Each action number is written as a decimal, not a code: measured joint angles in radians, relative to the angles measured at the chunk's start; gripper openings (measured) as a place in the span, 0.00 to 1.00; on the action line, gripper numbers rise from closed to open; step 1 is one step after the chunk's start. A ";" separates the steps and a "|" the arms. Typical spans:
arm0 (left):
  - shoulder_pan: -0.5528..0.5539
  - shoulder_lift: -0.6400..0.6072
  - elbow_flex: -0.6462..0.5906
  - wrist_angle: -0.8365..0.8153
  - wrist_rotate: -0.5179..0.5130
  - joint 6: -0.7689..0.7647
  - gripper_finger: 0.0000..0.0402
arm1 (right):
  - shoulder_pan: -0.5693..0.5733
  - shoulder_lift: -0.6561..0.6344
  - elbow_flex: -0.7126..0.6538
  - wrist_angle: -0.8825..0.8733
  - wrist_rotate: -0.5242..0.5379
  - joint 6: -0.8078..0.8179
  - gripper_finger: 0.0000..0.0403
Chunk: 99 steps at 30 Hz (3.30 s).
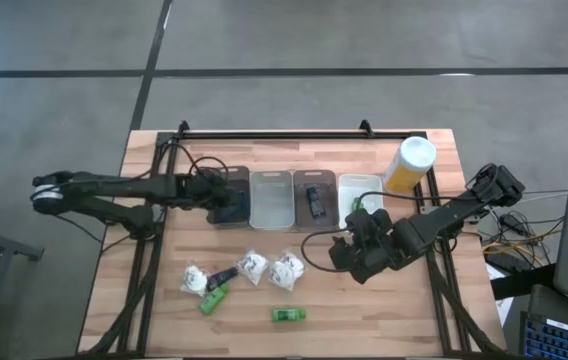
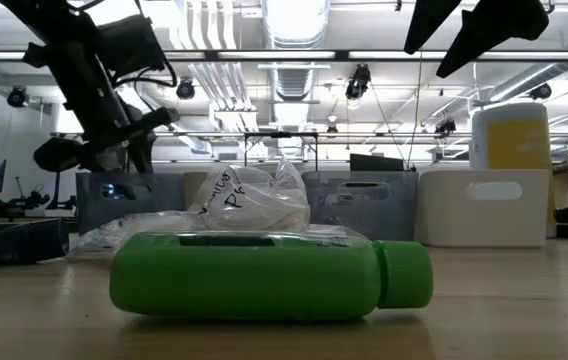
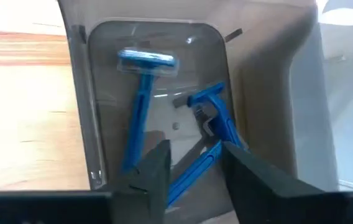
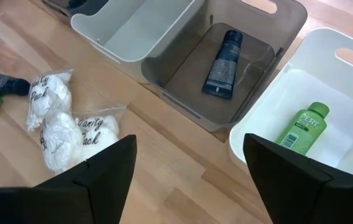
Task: Pick & Place Travel size toiletries
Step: Put the blue shave cream into the right black bin
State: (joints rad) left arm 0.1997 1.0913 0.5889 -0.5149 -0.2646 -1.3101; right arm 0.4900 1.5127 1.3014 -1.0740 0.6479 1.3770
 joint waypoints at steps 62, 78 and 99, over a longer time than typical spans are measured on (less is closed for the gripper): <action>-0.849 0.352 0.270 -0.193 -0.057 0.410 0.76 | -0.050 0.003 0.000 0.148 -0.196 -0.120 0.90; -0.823 0.493 0.269 -0.086 -0.056 0.414 0.77 | -0.050 0.003 0.000 0.143 -0.173 -0.154 0.90; -0.809 0.537 0.270 -0.033 -0.043 0.501 0.34 | -0.021 0.003 0.000 0.147 -0.201 -0.098 0.90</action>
State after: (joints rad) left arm -0.6094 1.6282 0.8587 -0.5478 -0.3078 -0.8096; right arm 0.4694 1.5158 1.3014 -0.9272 0.4469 1.2789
